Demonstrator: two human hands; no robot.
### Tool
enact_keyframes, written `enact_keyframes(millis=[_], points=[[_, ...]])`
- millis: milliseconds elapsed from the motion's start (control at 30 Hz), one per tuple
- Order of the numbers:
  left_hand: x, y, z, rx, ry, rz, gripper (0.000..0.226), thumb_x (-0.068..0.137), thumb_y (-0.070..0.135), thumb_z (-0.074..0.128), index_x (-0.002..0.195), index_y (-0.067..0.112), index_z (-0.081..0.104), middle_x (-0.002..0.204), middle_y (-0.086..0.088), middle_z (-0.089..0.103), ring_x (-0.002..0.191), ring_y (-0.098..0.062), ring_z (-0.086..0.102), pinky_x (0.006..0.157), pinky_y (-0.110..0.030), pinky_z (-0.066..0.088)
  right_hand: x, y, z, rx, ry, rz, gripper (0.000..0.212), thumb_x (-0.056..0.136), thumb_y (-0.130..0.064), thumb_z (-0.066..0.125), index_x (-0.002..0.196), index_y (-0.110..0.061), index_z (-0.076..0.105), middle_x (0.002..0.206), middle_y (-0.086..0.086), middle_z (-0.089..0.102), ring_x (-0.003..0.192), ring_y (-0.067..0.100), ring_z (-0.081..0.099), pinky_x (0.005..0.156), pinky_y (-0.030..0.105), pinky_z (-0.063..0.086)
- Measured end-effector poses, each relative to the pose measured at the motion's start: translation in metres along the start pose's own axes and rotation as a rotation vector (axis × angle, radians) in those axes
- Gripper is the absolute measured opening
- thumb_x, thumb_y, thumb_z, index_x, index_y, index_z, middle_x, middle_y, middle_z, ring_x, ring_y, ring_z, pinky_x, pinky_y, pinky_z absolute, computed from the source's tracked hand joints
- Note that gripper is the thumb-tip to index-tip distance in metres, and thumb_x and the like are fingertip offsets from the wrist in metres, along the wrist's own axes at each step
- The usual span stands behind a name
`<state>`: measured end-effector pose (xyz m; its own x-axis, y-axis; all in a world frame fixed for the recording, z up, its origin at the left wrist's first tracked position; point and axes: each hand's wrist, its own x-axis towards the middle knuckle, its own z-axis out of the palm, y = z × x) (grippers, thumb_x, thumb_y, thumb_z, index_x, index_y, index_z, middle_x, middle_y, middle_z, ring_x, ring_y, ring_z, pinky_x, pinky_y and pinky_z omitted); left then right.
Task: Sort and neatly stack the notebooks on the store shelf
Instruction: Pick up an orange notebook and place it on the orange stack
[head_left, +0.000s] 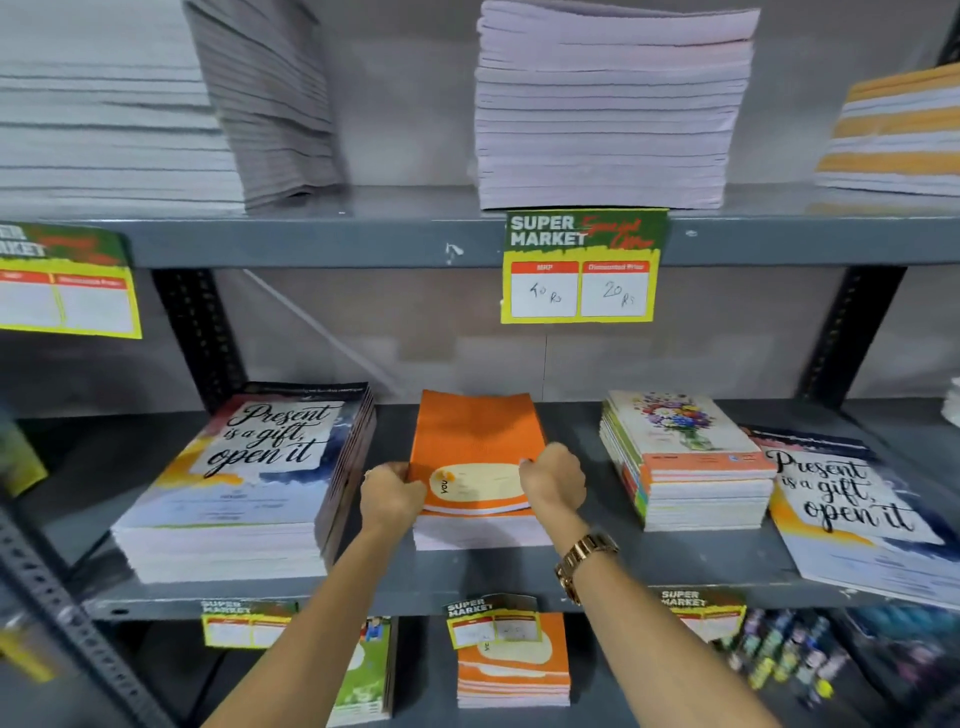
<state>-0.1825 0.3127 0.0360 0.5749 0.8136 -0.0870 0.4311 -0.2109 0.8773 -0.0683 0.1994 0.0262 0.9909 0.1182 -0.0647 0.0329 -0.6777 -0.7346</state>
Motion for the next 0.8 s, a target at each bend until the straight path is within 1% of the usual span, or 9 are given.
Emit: enact_keyframes(millis=[67,133,167,200,267,433,600,700,800], points=[[0.0,-0.001,0.002,0.07,-0.003,0.008,0.035,0.078,0.002,0.055,0.052,0.023,0.048,0.056,0.0,0.052,0.068,-0.026,0.054,0.061,-0.029,0.045,0.0,0.0,-0.002,-0.089,0.012,-0.009,0.022,0.089,-0.02,0.06,0.105,-0.005,0.062,0.116,0.013,0.062,0.101,0.031,0.062,0.073,0.031,0.047],[-0.001,0.001,0.005,0.128,-0.002,0.013,0.023,0.08,0.009,0.058,0.058,0.014,0.055,0.061,-0.004,0.056,0.066,-0.025,0.055,0.058,-0.027,0.044,-0.001,0.001,-0.005,-0.184,0.027,-0.047,0.03,0.087,-0.023,0.061,0.112,-0.006,0.06,0.121,0.012,0.057,0.106,0.03,0.059,0.079,0.033,0.049],[-0.003,0.003,0.006,0.176,0.007,0.026,0.014,0.08,0.015,0.059,0.068,0.008,0.061,0.072,-0.009,0.063,0.072,-0.028,0.058,0.066,-0.03,0.048,0.0,0.002,-0.007,-0.227,0.045,-0.067,0.034,0.086,-0.026,0.062,0.114,-0.006,0.059,0.123,0.012,0.056,0.108,0.03,0.057,0.082,0.034,0.049],[-0.005,0.004,0.009,0.237,0.034,0.037,0.016,0.08,0.02,0.06,0.081,0.005,0.065,0.087,-0.013,0.066,0.085,-0.032,0.06,0.079,-0.038,0.049,0.0,0.004,-0.01,-0.256,0.079,-0.089,0.037,0.086,-0.029,0.062,0.116,-0.007,0.059,0.124,0.012,0.055,0.11,0.03,0.056,0.083,0.036,0.05],[-0.009,0.009,0.017,0.349,0.121,0.062,0.028,0.078,0.023,0.061,0.101,0.006,0.062,0.109,-0.016,0.062,0.106,-0.035,0.055,0.095,-0.049,0.039,0.001,0.008,-0.019,-0.293,0.166,-0.156,0.037,0.088,-0.033,0.06,0.115,-0.008,0.058,0.12,0.012,0.058,0.11,0.03,0.057,0.083,0.037,0.051],[-0.032,0.034,0.048,0.298,0.216,0.285,0.034,0.079,0.009,0.058,0.112,0.005,0.056,0.123,-0.015,0.055,0.117,-0.035,0.047,0.1,-0.05,0.033,0.012,0.029,-0.057,-0.241,0.374,-0.339,0.024,0.089,-0.023,0.059,0.107,-0.01,0.065,0.108,0.012,0.067,0.1,0.029,0.063,0.079,0.036,0.053],[-0.063,0.058,0.098,0.223,0.126,0.441,0.03,0.082,0.01,0.058,0.111,0.005,0.058,0.12,-0.015,0.058,0.11,-0.032,0.053,0.093,-0.044,0.045,0.028,0.064,-0.104,-0.236,0.54,-0.367,0.017,0.081,-0.009,0.059,0.093,-0.005,0.07,0.094,0.017,0.071,0.089,0.036,0.063,0.073,0.037,0.05],[-0.08,0.069,0.133,0.179,0.042,0.49,0.029,0.081,0.007,0.057,0.109,0.004,0.061,0.117,-0.017,0.059,0.106,-0.034,0.056,0.093,-0.043,0.046,0.039,0.095,-0.135,-0.222,0.608,-0.338,0.015,0.077,-0.004,0.062,0.088,-0.003,0.071,0.09,0.018,0.071,0.085,0.037,0.064,0.071,0.039,0.051],[-0.096,0.079,0.167,0.13,-0.06,0.5,0.031,0.08,0.005,0.056,0.111,0.003,0.06,0.117,-0.017,0.057,0.108,-0.033,0.055,0.094,-0.041,0.045,0.049,0.129,-0.162,-0.263,0.612,-0.313,0.015,0.078,-0.004,0.061,0.09,-0.002,0.07,0.093,0.018,0.07,0.085,0.037,0.063,0.073,0.042,0.05]])
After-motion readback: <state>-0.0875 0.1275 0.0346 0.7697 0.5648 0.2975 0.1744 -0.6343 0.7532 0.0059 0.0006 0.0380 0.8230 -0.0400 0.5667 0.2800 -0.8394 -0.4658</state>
